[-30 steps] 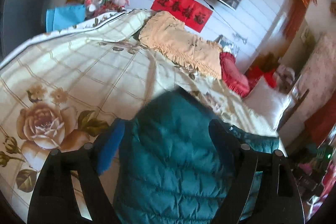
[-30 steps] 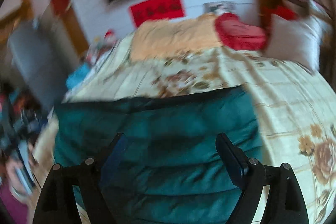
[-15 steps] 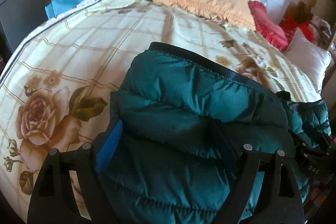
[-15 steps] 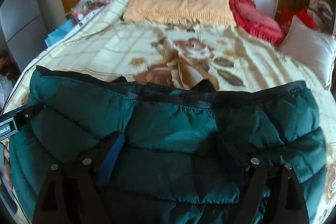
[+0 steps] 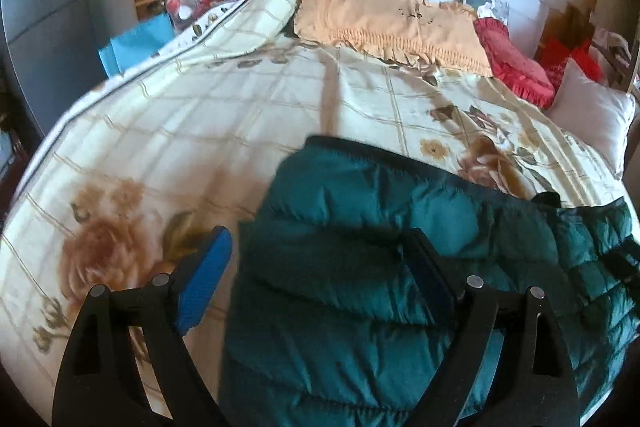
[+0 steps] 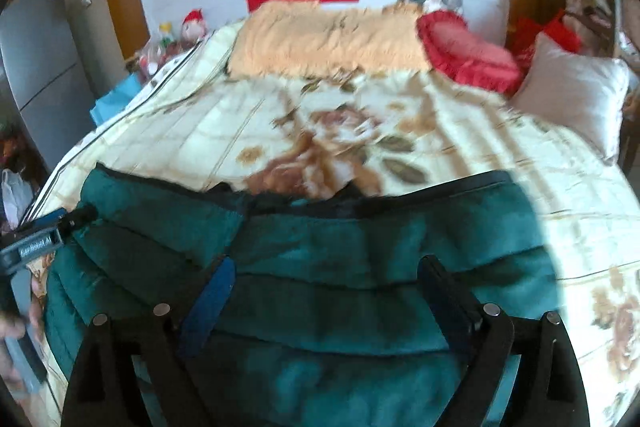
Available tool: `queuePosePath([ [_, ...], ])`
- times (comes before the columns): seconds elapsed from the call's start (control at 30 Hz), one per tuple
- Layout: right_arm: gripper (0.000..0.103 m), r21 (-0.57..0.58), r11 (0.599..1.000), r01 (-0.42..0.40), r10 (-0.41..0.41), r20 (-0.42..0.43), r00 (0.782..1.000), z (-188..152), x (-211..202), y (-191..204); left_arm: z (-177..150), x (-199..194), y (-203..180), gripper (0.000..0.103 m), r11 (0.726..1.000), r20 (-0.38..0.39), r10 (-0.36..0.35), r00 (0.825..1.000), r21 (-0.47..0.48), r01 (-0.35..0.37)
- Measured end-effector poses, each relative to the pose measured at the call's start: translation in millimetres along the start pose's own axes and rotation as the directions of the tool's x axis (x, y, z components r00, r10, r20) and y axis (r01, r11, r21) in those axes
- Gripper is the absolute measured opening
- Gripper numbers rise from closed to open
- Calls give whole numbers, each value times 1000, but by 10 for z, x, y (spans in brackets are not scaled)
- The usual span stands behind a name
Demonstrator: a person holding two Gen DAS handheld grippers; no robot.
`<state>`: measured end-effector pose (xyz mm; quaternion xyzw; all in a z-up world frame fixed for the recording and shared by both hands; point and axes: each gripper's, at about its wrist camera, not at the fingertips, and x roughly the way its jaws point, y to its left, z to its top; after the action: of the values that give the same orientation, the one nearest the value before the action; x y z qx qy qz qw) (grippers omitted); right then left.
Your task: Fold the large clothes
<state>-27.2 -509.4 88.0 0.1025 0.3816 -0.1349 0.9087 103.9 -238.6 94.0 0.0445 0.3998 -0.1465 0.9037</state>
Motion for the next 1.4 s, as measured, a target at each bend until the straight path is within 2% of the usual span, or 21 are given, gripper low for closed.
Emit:
queuePosePath([
  [0.13,91,37,995,92,-92,-7,996,35,0,-363,45,211,8,88,1000,-64,8,998,-5,-9],
  [0.2,91,74,990,117,-116,-27,993,28,87,-518,24,326,18,88,1000,-98,7,995,-14,-8],
  [0.33,92,125,983,131,-121,-88,989,-53,353,-718,-7,459,44,89,999,-112,-13,994,-46,8],
  [0.57,96,114,981,155,-145,-92,985,-106,569,-721,-43,566,33,89,998,-118,-16,993,-54,10],
  [0.7,95,100,975,196,-187,-95,978,-100,409,-662,-42,522,40,89,998,-117,-18,993,-56,11],
  [0.73,95,104,976,190,-184,-66,981,-98,264,-631,-44,470,47,89,999,-110,-16,994,-54,10],
  [0.83,95,103,989,104,-104,-7,995,-112,-82,-542,-65,237,44,89,1000,-63,-17,998,-27,16],
  [0.97,95,43,999,-2,2,0,1000,-240,-445,-274,-191,-129,41,89,999,-1,-35,999,26,35],
  [1.07,95,8,999,-32,32,-6,999,-383,-504,-94,-315,-283,63,89,999,10,-43,999,34,43],
  [1.23,95,-29,1000,-6,4,-45,999,-665,-304,135,-552,-329,100,89,998,-7,-54,999,26,54],
  [1.33,103,-17,999,27,-28,-59,998,-748,-115,156,-668,-237,88,89,998,-25,-47,999,36,47],
  [1.4,103,-1,999,39,-39,-56,998,-769,-45,148,-698,-210,103,89,998,-29,-56,998,22,56],
])
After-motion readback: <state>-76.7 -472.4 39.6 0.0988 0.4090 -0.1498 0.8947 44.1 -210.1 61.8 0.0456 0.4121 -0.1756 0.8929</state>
